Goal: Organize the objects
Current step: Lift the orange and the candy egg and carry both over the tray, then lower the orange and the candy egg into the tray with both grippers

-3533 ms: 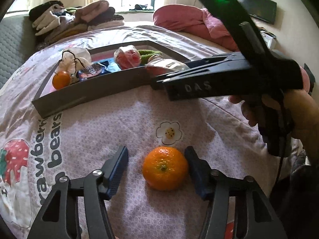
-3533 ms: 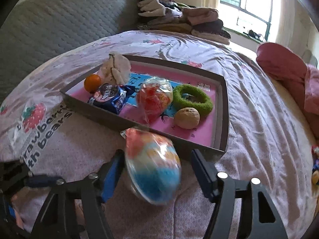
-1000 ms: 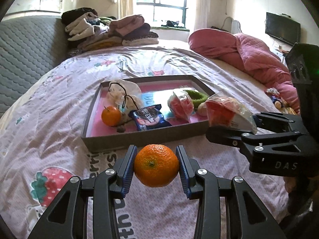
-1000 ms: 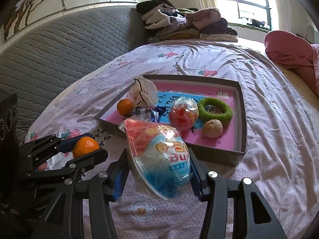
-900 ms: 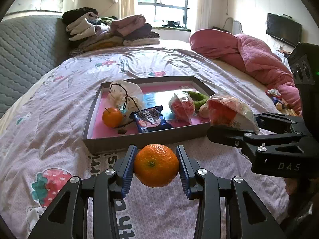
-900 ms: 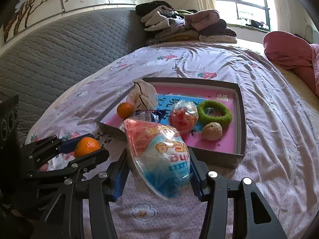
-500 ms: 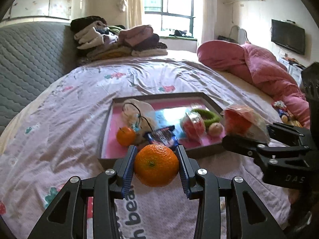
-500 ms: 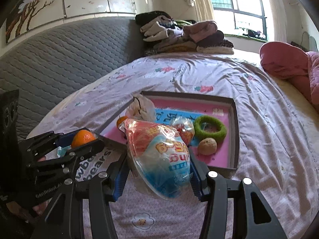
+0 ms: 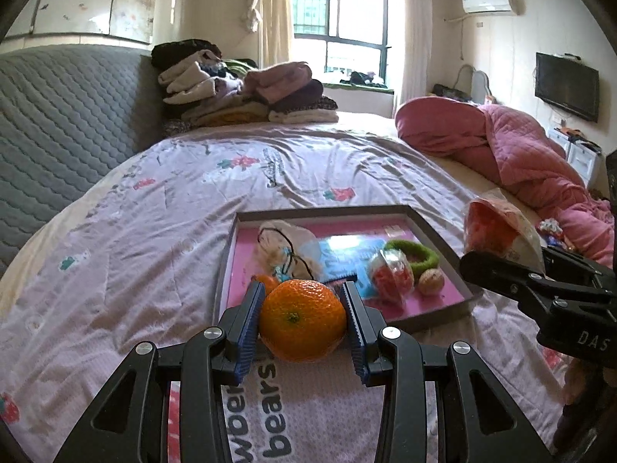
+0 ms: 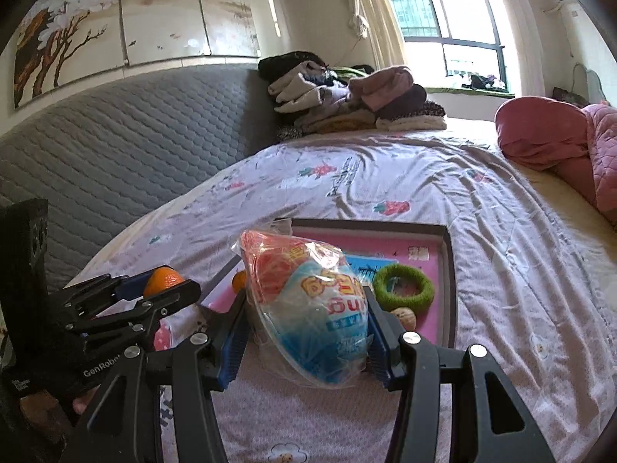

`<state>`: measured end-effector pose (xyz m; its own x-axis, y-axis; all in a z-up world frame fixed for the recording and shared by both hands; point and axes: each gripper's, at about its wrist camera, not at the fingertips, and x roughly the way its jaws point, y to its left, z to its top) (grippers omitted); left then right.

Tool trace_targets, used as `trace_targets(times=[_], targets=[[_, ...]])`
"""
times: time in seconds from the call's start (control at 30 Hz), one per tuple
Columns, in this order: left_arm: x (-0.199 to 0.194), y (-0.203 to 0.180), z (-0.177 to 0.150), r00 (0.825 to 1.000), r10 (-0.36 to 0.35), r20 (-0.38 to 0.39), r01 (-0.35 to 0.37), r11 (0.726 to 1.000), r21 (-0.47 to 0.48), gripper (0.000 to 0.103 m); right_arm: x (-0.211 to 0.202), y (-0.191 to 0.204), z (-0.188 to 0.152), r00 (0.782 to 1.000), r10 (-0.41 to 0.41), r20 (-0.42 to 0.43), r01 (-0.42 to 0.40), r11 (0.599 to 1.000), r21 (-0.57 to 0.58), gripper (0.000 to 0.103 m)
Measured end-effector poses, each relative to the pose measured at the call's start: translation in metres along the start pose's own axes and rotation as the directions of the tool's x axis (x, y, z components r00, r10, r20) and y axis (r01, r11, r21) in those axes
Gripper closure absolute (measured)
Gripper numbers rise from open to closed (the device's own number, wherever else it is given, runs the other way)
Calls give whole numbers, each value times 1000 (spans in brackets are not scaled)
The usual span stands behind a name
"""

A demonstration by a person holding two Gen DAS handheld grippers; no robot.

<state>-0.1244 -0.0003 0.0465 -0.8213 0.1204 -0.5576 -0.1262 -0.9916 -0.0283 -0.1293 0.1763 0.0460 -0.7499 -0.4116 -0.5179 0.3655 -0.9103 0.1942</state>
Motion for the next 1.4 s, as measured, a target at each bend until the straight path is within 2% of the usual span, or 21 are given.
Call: trace_targets(times=[0.27,0.47,0.7,0.83,1.13,1.4], targets=[[9,4,14,999,28,15,-28,1000,-13,62,0,-11,13,999,-33,41,31,999,36,49],[15,1,16,1000,25,7,-25,1000,-4,62,4,-12,17,996,-72,54,72,997,15,49],[16,-1,29,997,55,53,-57,998,35,62,-2,-16,27,990,-100,103,99,995,15,49],[20,3,36,997,60,56,-62,998,26,62,-1,-18,30,985,-127,115,127,992,0,49],[38,11,46,996,73,47,-73,997,7,62,11,-18,37,982,-150,118,153,988,-15,49],[57,6,40,995,92,28,-92,995,26,62,30,-25,34,983,-168,77,169,985,-15,49]])
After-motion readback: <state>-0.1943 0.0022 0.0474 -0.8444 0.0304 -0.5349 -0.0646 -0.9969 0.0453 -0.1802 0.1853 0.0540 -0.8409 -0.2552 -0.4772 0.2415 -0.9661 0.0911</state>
